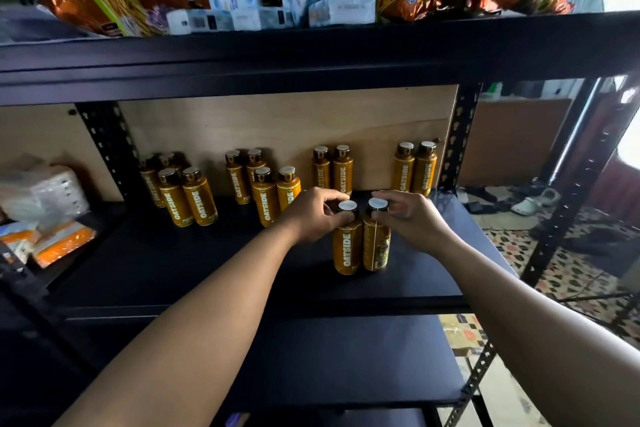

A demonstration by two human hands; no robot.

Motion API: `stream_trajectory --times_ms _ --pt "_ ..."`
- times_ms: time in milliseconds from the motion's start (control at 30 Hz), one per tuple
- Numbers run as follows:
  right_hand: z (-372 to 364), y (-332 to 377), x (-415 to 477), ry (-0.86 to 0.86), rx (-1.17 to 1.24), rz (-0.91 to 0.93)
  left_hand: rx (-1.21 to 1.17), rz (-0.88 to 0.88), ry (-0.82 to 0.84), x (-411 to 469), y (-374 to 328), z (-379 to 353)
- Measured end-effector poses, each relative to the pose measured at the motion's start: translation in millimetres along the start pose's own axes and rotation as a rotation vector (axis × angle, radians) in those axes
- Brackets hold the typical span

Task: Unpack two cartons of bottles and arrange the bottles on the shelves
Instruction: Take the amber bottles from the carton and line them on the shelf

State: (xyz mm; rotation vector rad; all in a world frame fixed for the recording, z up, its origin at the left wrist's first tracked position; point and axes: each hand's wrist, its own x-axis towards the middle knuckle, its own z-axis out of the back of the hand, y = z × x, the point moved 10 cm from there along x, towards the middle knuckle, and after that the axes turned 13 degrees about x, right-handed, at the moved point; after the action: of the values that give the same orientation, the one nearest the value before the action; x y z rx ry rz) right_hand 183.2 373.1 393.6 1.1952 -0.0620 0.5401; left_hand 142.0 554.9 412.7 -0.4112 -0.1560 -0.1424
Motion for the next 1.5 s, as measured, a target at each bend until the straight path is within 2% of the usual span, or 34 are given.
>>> stream_trajectory --times_ms 333,500,667,933,1167,1367,1500 --pt "7.2 -2.0 13.9 0.007 -0.015 -0.05 -0.001 0.037 0.001 11.8 4.8 -5.8" --pt "9.8 -1.2 21.3 0.012 -0.102 -0.066 -0.018 0.048 -0.001 17.3 6.3 -8.5" --pt "4.3 0.4 17.9 0.073 -0.039 -0.04 -0.041 0.042 -0.004 15.8 7.1 -9.8" --pt "8.5 1.9 14.4 0.01 -0.129 -0.023 -0.049 0.053 -0.005 15.4 6.9 -9.2" --pt "7.5 -1.9 9.9 0.038 -0.075 -0.026 -0.053 0.062 -0.009 14.4 7.0 -9.8" --pt "9.7 -3.6 13.9 -0.019 -0.064 -0.074 -0.064 0.07 -0.004 13.9 7.6 -10.0" --pt "2.6 -5.8 10.0 0.038 -0.007 -0.08 -0.043 0.071 -0.008 13.0 6.1 -9.2"
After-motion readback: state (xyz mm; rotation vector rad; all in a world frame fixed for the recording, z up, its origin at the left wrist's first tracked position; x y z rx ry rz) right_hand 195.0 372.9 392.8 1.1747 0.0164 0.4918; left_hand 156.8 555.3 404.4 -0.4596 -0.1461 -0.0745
